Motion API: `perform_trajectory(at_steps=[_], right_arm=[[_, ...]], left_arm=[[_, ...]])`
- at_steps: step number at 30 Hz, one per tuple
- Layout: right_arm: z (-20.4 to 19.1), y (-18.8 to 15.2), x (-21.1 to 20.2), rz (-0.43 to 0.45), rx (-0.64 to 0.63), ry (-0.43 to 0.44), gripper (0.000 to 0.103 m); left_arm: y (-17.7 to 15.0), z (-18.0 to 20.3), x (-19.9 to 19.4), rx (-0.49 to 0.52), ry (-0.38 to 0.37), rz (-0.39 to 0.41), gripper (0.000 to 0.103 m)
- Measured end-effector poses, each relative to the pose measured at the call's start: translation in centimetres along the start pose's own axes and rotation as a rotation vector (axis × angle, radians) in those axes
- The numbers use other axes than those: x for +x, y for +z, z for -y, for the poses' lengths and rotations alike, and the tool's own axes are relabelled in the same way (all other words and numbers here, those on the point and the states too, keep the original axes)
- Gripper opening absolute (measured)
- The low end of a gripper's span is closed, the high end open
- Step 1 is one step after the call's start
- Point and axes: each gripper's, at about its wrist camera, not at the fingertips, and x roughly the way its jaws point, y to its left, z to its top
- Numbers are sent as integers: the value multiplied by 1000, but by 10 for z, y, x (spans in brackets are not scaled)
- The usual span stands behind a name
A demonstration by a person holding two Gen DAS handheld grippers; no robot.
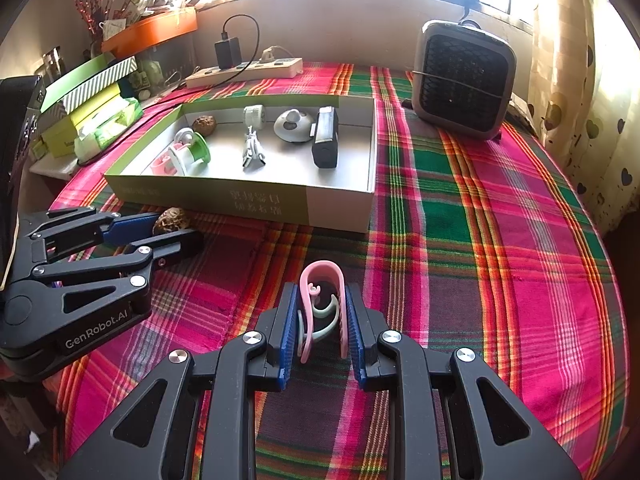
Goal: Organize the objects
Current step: 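Lift and carry the walnut and pink ear hook over the box with both grippers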
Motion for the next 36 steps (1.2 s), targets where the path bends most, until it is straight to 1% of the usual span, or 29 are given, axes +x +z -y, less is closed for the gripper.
perform_trajectory(at_steps=[9,15,21,25,36], right_arm=[[-6,7,-8,31,-10,22,24],[-8,21,-14,63,-18,31,24],[-9,37,-17,91,-27,44,24],[-8,47,-15,97,-34,52,24],[-9,69,-5,102,-66,54,24]], left_arm=[[3,-4,-10,-16,-12,22,27],[15,-9,-21,-25,-16,56,27],[28,-19,-24,-50,-25,71,27],[36,-24,-22,-57,-10,78,27],[52,-32,-11,-64,-2,72,27]])
